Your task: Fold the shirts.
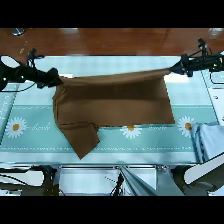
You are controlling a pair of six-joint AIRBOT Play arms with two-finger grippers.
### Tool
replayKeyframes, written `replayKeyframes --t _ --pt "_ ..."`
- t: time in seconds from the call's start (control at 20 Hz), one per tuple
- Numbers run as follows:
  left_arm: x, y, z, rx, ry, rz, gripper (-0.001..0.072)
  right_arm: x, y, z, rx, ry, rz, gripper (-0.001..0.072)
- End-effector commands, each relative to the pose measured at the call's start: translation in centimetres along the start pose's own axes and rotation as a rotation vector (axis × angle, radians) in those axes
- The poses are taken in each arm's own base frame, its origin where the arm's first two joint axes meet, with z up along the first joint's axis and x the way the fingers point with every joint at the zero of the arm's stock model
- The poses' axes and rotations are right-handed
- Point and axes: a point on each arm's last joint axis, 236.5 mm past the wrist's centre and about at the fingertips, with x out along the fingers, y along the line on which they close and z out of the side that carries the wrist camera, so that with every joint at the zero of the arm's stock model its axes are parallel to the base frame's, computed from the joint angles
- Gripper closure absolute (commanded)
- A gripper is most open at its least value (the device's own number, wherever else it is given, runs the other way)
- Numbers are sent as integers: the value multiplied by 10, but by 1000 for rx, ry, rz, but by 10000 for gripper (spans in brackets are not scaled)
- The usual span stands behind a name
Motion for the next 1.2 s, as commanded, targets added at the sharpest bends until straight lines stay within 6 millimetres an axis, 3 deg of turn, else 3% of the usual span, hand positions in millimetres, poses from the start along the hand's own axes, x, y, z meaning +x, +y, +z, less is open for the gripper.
replayKeyframes --t 0.0,0.05,0.1,0.15,0.2,0.35,0.5,0.6,0.75,0.85,1.0,1.15 --pt "14 19 -39 -11 121 23 688 12 -29 -41 -3 158 -112 689" --pt "18 22 -45 -22 135 26 679 20 -31 -44 2 161 -116 689" --pt "18 23 -52 -29 156 25 534 25 -32 -46 10 158 -123 677" --pt "17 22 -57 -38 180 21 196 28 -36 -46 41 156 -146 395" --pt "12 20 -66 -39 224 17 1 26 -37 -49 55 166 -158 88" --pt "-18 18 -78 -38 296 3 1 -6 -39 -54 82 181 -184 92" --pt "-59 41 -88 -53 232 70 1 -64 -52 -55 72 87 -296 91" --pt "-76 64 -117 -122 211 110 1 -83 -58 -73 85 11 -302 91" --pt "-77 97 -186 -315 250 96 2 -68 -58 -131 120 -51 -235 92" --pt "-68 94 -213 -360 237 21 2 -55 -42 -155 134 -102 -159 92" --pt "-51 90 -234 -405 199 -29 2 -45 -17 -178 150 -130 -50 92" --pt "-31 69 -235 -427 131 -164 2 -40 -18 -194 161 -106 -46 92"
